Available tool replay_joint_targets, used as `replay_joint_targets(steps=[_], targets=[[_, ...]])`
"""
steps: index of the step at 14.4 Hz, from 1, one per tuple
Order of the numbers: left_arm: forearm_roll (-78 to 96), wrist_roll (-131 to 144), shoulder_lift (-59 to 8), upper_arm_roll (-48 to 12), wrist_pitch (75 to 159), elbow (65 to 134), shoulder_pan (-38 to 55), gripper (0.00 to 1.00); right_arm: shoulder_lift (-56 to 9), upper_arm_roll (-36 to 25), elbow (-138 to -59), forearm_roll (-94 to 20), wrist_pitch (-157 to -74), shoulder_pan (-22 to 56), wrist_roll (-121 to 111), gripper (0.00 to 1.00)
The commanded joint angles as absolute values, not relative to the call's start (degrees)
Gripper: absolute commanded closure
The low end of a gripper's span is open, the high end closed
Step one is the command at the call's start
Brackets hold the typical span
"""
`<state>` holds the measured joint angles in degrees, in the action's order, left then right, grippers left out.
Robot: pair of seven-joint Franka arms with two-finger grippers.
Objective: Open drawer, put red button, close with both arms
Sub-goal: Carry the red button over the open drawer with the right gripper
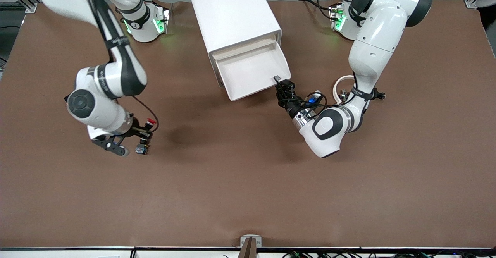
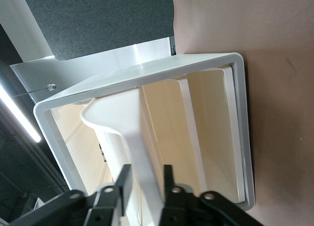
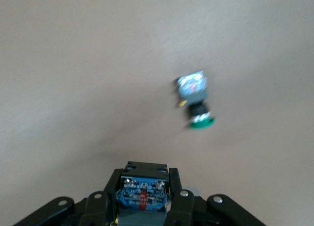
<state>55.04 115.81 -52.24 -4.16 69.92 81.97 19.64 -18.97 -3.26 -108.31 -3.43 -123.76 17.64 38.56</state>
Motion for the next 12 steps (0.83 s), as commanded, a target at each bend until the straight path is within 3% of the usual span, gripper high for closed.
replay_joint_targets(steps=[1, 7, 12], targets=[[55.72, 115.32, -51.94, -4.04, 68.91, 81.65, 19.69, 0.0, -17.75, -3.87, -104.96, -4.22, -118.93, 24.32, 49.35, 1.0], [52.66, 112.25, -50.28, -4.13, 69.08, 77.71, 19.07, 0.0, -17.84, -3.87, -99.94, -4.22, -115.75, 36.81, 69.32, 1.0], [45.97, 97.24, -44.74, -3.96, 68.99, 75.07, 18.2, 0.0, -18.28, -3.95, -98.26, -3.52, -116.02, 44.81, 80.5, 1.0]])
